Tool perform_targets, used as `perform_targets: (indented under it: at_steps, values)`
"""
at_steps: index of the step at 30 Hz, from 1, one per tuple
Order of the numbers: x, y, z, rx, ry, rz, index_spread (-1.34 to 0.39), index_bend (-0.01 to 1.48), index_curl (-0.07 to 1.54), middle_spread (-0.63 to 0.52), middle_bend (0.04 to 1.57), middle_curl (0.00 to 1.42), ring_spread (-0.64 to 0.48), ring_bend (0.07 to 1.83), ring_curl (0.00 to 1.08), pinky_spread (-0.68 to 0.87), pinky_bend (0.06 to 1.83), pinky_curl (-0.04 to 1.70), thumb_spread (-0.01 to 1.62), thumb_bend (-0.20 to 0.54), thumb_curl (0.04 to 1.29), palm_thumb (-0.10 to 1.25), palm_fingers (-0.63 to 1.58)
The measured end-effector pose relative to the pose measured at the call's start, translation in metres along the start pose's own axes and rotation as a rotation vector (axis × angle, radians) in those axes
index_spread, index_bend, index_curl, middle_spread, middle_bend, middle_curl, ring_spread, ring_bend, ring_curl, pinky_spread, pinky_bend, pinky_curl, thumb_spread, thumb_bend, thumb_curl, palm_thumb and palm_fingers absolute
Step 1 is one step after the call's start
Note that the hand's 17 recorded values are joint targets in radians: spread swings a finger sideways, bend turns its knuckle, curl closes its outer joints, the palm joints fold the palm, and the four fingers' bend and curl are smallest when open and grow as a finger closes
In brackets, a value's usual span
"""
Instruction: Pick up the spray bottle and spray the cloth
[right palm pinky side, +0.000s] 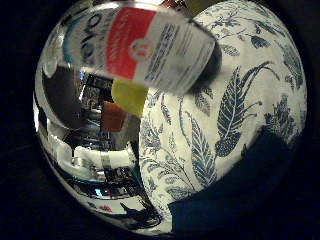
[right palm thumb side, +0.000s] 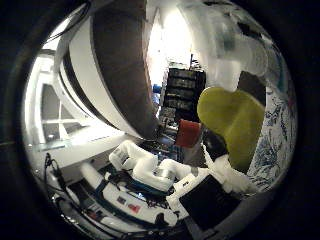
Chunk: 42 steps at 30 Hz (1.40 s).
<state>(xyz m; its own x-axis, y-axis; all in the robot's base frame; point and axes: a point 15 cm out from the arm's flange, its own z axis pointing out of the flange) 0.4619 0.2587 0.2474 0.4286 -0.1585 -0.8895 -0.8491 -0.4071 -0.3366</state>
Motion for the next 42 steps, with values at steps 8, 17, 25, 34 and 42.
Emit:
perform_targets:
  at_steps: [8,17,25,34,42]
  values:
    - [-0.005,0.002,-0.009,-0.013,0.033,0.007,-0.24,0.16,0.38,0.07,0.34,0.38,0.1,0.46,0.34,0.43,0.44,0.49,0.97,-0.023,0.57,0.85,0.16]
    - [0.0,0.003,-0.006,-0.014,0.031,0.018,-0.23,0.16,0.32,0.07,0.32,0.36,0.1,0.45,0.31,0.43,0.45,0.42,0.97,-0.023,0.55,0.84,0.22]
    - [-0.004,0.004,0.008,-0.036,0.019,0.016,-0.22,0.16,0.29,0.06,0.35,0.37,0.07,0.49,0.31,0.42,0.49,0.39,0.98,-0.022,0.54,0.85,0.25]
    - [0.009,0.009,0.004,-0.029,0.017,0.047,-0.22,0.16,0.29,0.05,0.37,0.38,0.07,0.49,0.3,0.42,0.52,0.35,0.98,-0.022,0.53,0.85,0.25]
    - [0.015,0.013,0.001,-0.023,0.015,0.053,-0.23,0.18,0.31,0.03,0.39,0.38,0.06,0.49,0.29,0.42,0.5,0.31,0.99,-0.023,0.53,0.84,0.3]
